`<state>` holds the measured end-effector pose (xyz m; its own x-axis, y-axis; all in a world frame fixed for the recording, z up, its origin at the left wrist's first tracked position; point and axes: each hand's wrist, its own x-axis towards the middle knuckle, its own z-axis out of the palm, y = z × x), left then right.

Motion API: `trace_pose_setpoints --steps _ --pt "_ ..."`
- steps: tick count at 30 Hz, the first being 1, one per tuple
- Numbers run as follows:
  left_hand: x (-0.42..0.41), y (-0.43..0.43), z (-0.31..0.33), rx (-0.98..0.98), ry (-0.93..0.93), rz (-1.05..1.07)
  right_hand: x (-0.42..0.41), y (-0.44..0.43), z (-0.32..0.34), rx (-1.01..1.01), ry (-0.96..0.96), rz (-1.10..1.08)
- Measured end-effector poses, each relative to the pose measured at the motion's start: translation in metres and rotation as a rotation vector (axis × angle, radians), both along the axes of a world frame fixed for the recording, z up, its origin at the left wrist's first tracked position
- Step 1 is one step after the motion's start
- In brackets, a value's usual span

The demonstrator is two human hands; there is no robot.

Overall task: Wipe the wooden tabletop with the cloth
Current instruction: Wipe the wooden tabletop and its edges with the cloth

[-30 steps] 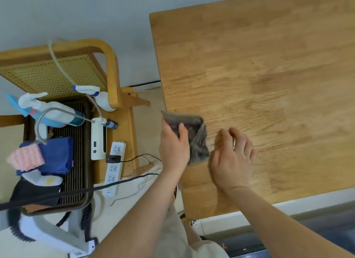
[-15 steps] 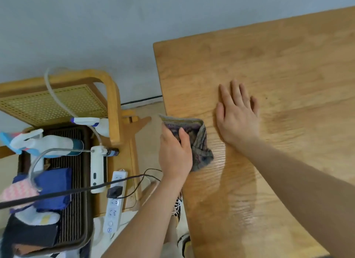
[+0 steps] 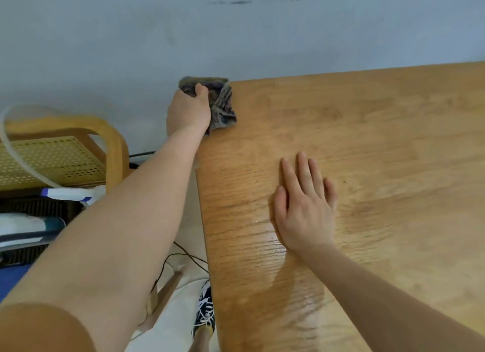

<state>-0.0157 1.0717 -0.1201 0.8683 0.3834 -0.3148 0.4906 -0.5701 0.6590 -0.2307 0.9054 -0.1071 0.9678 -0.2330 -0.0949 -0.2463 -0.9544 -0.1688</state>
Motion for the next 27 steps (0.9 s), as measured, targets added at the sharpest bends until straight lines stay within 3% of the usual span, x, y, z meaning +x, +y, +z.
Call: trace_pose_setpoints --steps 5,11,16,18,19,21,22,25,27 --pt "0.035 0.002 0.009 0.050 0.058 -0.079 0.000 0.001 0.001 0.001 0.004 -0.002" --pt "0.022 -0.040 0.017 0.604 -0.063 -0.418 -0.002 0.000 0.001 0.007 -0.001 0.022" --pt "-0.037 -0.114 0.016 0.552 -0.219 -0.752 0.000 -0.003 -0.005 0.037 -0.047 0.035" --pt "-0.059 -0.130 0.021 0.404 -0.146 -0.872 0.000 -0.004 -0.008 0.056 -0.080 0.047" --pt "-0.065 -0.134 0.030 0.241 -0.125 -0.889 -0.001 -0.005 -0.009 0.077 -0.100 0.045" --pt "-0.075 -0.132 0.055 -0.106 -0.179 -0.749 -0.006 -0.010 -0.007 0.151 -0.151 0.063" --pt "-0.079 -0.124 0.065 -0.170 -0.253 -0.600 -0.009 -0.016 -0.004 0.214 -0.189 0.108" --pt "-0.099 -0.086 0.062 0.069 -0.341 -0.160 -0.012 -0.051 0.014 0.411 -0.358 0.421" --pt "-0.117 -0.071 0.040 0.282 -0.278 -0.113 0.007 -0.078 0.029 0.389 -0.415 0.648"
